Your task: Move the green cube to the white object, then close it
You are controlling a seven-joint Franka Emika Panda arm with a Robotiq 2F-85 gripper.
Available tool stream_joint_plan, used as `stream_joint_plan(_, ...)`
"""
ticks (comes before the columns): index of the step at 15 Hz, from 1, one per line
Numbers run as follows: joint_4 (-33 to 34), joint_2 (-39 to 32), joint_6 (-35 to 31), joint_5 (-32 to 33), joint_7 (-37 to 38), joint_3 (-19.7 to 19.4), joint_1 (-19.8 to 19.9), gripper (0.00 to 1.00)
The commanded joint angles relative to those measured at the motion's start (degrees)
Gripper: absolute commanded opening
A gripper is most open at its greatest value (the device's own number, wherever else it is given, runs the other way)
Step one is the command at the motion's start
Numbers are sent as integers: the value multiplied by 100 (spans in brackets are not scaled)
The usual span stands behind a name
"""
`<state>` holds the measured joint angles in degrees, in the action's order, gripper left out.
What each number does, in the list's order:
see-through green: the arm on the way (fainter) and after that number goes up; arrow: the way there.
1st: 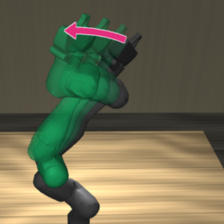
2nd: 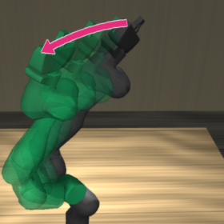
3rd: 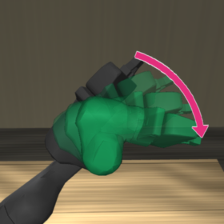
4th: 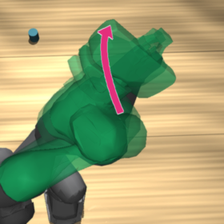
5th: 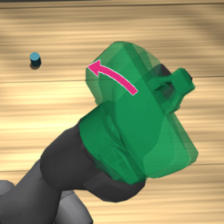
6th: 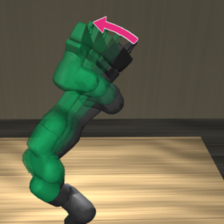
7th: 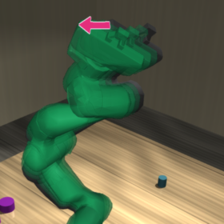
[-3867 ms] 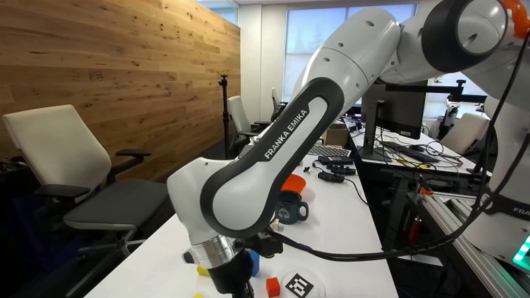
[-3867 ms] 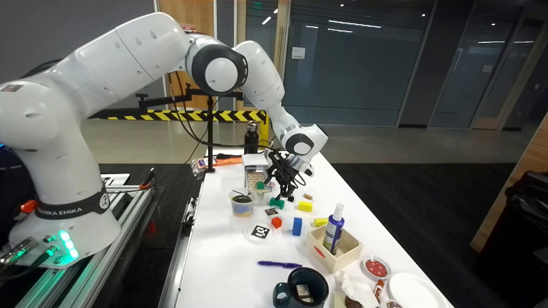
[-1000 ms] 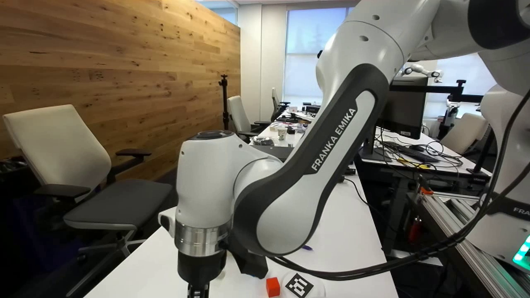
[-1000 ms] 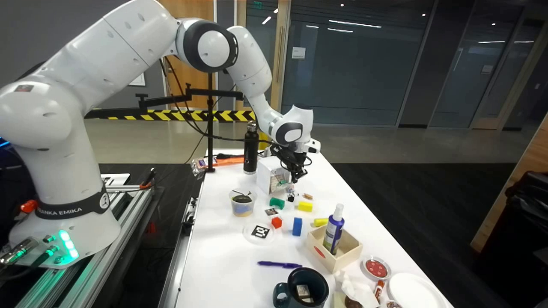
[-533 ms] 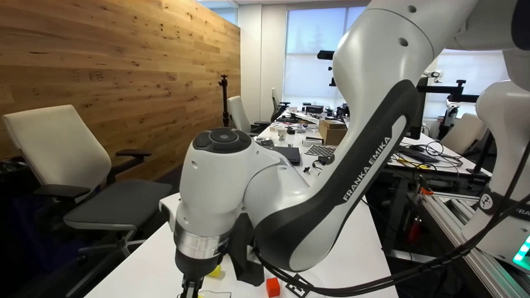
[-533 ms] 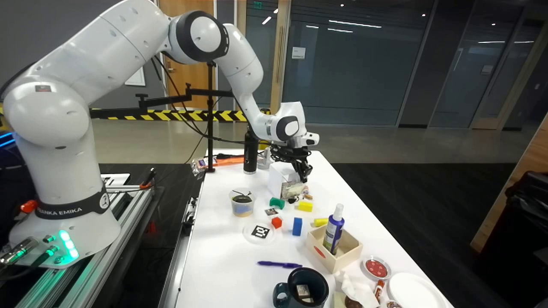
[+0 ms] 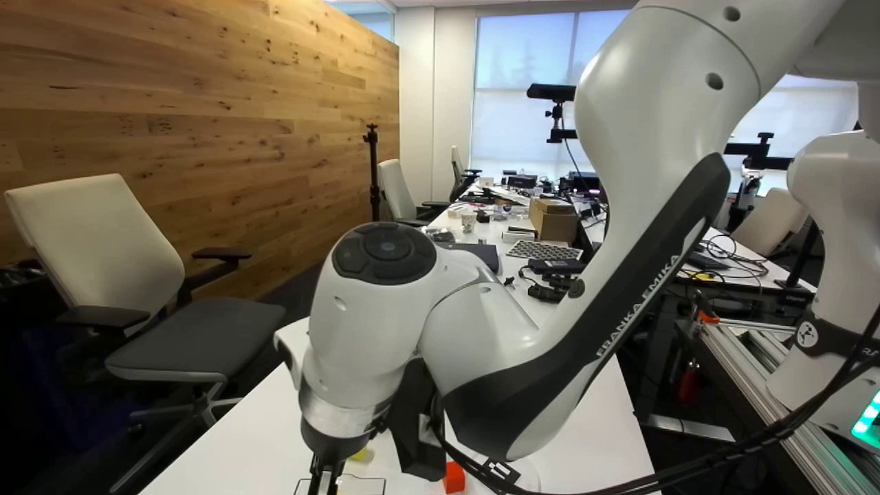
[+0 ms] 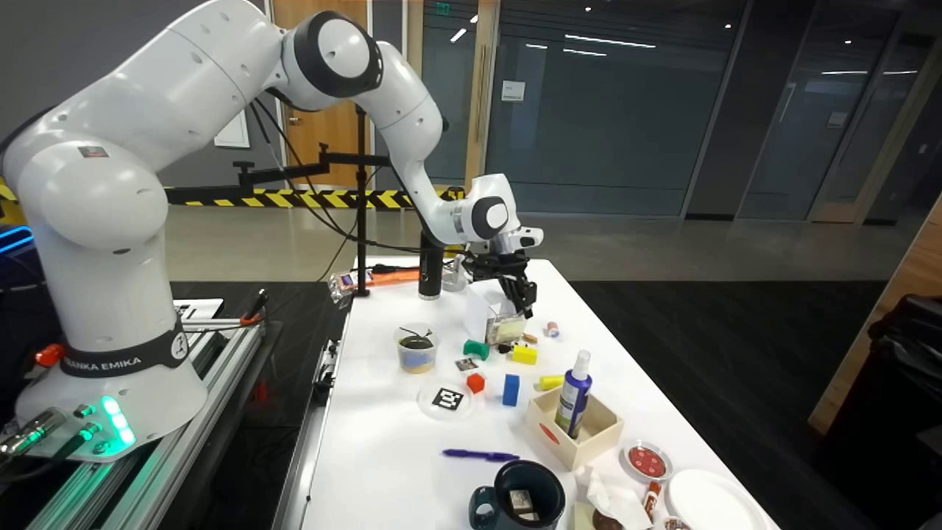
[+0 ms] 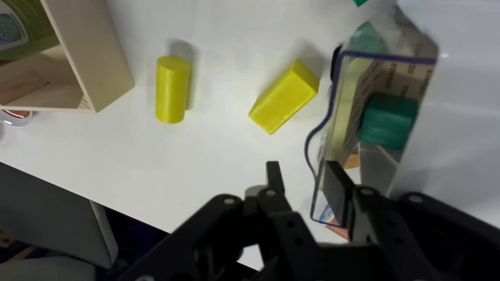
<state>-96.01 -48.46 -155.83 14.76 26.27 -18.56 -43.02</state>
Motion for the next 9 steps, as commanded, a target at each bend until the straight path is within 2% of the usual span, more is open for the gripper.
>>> stream_joint_plan(1, -278, 138, -110, 246, 365, -202, -198, 66)
stream_joint_plan(5, -355, 191, -77, 203, 441, -301, -272, 95)
stream_joint_plan(7, -521, 435, -193, -4, 102, 57, 39, 100)
stream_joint_plan(9, -705, 659, -364, 17, 172, 30, 76, 100)
